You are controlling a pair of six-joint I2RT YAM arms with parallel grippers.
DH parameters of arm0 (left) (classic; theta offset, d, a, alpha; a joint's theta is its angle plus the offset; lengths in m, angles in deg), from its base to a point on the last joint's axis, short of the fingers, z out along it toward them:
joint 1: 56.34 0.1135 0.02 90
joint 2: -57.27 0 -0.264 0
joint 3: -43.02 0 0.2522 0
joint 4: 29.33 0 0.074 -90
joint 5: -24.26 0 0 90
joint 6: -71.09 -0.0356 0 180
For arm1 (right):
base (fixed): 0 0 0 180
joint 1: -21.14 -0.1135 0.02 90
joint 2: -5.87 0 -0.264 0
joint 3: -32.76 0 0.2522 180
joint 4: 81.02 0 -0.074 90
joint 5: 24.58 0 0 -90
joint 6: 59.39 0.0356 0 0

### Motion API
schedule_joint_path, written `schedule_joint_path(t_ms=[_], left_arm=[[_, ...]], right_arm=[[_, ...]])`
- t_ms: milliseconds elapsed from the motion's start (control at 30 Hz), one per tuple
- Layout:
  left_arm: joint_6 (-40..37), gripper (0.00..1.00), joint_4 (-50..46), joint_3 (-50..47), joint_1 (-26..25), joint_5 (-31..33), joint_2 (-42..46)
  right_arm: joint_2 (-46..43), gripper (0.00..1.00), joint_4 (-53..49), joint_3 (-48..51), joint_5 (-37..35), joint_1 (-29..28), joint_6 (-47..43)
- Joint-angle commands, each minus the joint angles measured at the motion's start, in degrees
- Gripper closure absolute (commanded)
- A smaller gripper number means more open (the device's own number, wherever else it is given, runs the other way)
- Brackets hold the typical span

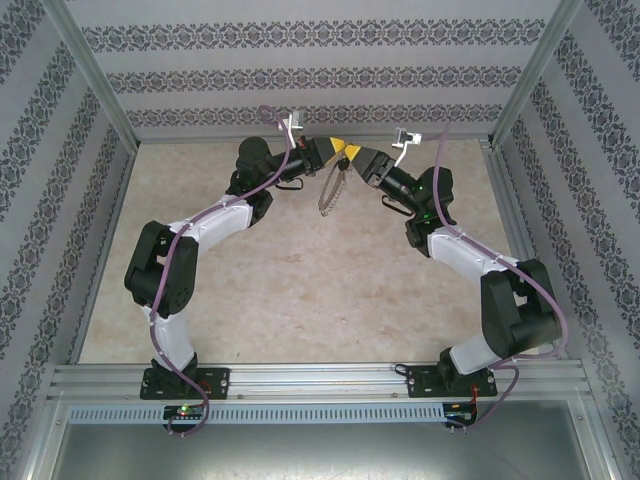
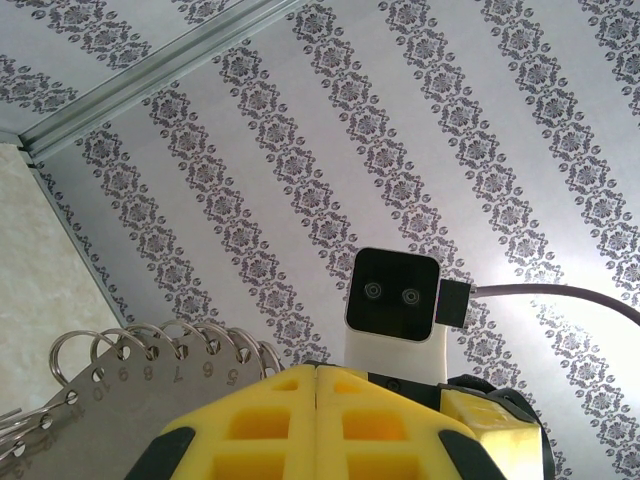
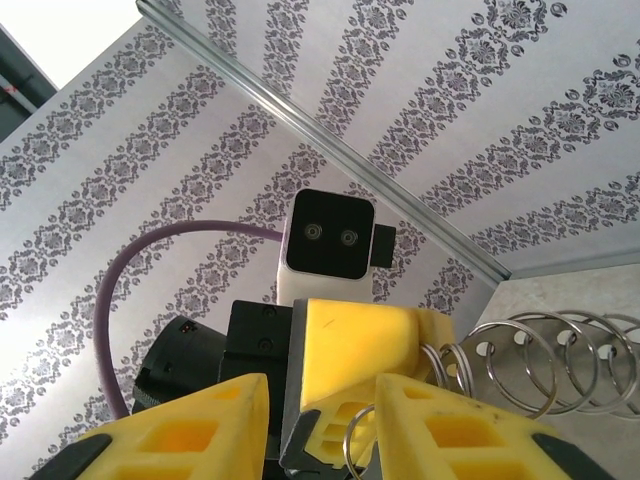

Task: Put the keys on the keyring

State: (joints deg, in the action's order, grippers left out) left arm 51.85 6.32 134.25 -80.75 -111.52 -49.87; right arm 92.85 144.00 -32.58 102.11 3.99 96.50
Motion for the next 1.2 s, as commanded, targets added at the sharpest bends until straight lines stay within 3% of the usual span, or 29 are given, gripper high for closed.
schedule_joint_path(t_ms=[0, 67, 233, 300, 333, 367, 433, 500, 733, 1167], left_arm=[[-1.7, 1.0, 4.0, 1.4, -0.9, 0.3, 0.3], [-2.8, 1.0, 3.2, 1.3, -0.9, 0.3, 0.7], [-6.4, 1.0, -0.1, 1.4, -1.3, 0.1, 1.8], [-7.5, 1.0, -1.0, 1.3, -1.4, 0.1, 2.2], [-7.9, 1.0, -1.4, 1.2, -1.4, 0.1, 2.4], [-8.6, 1.0, -2.1, 1.1, -1.4, 0.1, 2.6], [-10.0, 1.0, -2.8, 0.9, -1.4, -0.1, 2.9], [-11.7, 1.0, -3.4, 0.6, -1.4, -0.7, 3.3], [-15.2, 1.0, -1.9, 0.2, -1.5, -4.3, 3.5], [-17.1, 1.0, -0.2, 0.9, -1.9, -8.4, 2.7]], right_arm=[[0.5, 0.68, 2.5, 0.6, 0.6, -0.5, -0.1], [0.7, 0.71, 2.6, 0.7, 0.7, -0.6, 0.1], [0.8, 0.96, 2.7, 0.8, 0.8, -0.7, 0.2], [0.3, 1.0, 2.8, 1.2, 0.9, -0.6, 0.1], [0.0, 0.99, 2.8, 1.5, 0.9, -0.3, 0.1], [-0.7, 0.91, 2.8, 1.9, 0.9, 0.0, 0.0], [-2.4, 0.67, 2.7, 3.1, 0.6, 1.0, 0.3], [-5.1, 0.59, 2.1, 4.8, 0.6, 2.6, 0.3], [-12.2, 0.56, -1.3, 8.9, 1.7, 6.0, 0.0], [-8.3, 0.57, -0.9, 6.1, 4.5, 2.8, -0.5]])
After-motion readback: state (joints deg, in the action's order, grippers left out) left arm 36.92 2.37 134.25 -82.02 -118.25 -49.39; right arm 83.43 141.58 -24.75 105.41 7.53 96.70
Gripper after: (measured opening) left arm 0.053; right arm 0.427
